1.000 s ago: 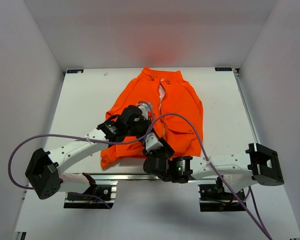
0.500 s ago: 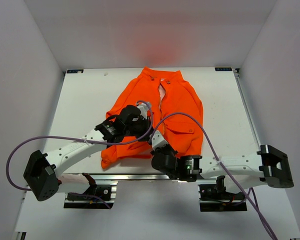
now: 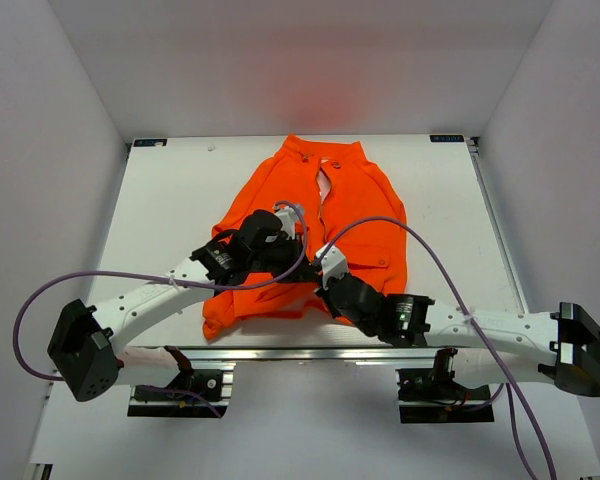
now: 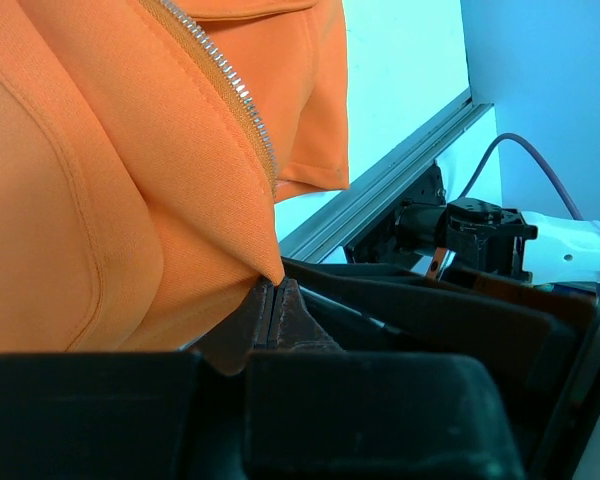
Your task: Zip up the jacket
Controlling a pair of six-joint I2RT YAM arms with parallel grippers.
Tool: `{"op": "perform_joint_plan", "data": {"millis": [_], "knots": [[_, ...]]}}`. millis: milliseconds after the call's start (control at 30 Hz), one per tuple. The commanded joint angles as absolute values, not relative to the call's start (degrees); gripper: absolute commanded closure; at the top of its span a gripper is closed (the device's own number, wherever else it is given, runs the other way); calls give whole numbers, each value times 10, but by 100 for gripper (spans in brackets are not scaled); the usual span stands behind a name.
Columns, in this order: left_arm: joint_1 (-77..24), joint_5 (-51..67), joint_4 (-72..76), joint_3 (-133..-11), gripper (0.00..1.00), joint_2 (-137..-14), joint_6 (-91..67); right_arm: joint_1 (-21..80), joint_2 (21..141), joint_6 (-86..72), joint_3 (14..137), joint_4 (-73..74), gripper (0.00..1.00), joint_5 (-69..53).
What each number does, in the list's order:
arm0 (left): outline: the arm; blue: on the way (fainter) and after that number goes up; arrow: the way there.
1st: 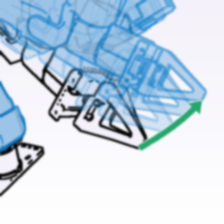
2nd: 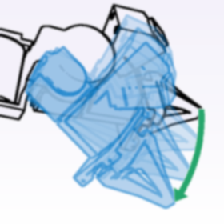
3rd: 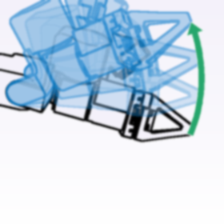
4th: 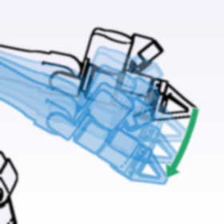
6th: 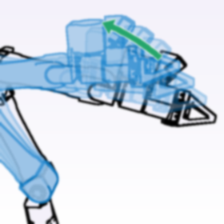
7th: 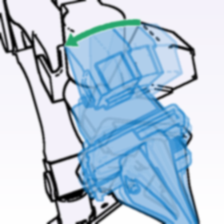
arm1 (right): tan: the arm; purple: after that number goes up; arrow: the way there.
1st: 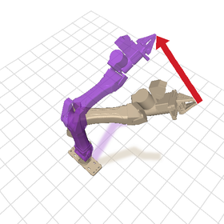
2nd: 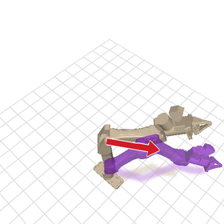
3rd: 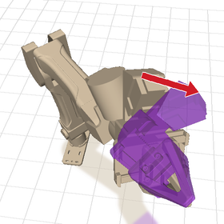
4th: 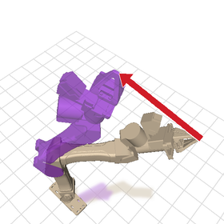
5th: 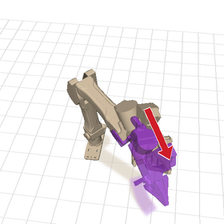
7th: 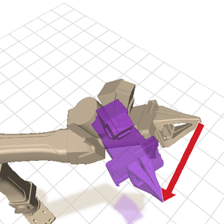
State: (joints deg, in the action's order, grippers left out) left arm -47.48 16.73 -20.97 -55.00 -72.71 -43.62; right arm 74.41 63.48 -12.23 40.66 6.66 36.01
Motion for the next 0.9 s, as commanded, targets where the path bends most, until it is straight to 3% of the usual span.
{"op": "perform_joint_plan", "data": {"millis": [0, 300, 533, 867], "knots": [[-481, 189, -224, -549, 100, -722, -422, 724, 603, -131, 403, 30, 97, 294], [-482, 200, -215, -553, 100, -722, -410, 706, 594, -115, 395, 33, 87, 208], [-482, 211, -220, -555, 100, -729, -404, 687, 596, -103, 395, 33, 68, 183], [-482, 219, -220, -561, 100, -735, -399, 675, 598, -86, 390, 53, 67, 182]]}}
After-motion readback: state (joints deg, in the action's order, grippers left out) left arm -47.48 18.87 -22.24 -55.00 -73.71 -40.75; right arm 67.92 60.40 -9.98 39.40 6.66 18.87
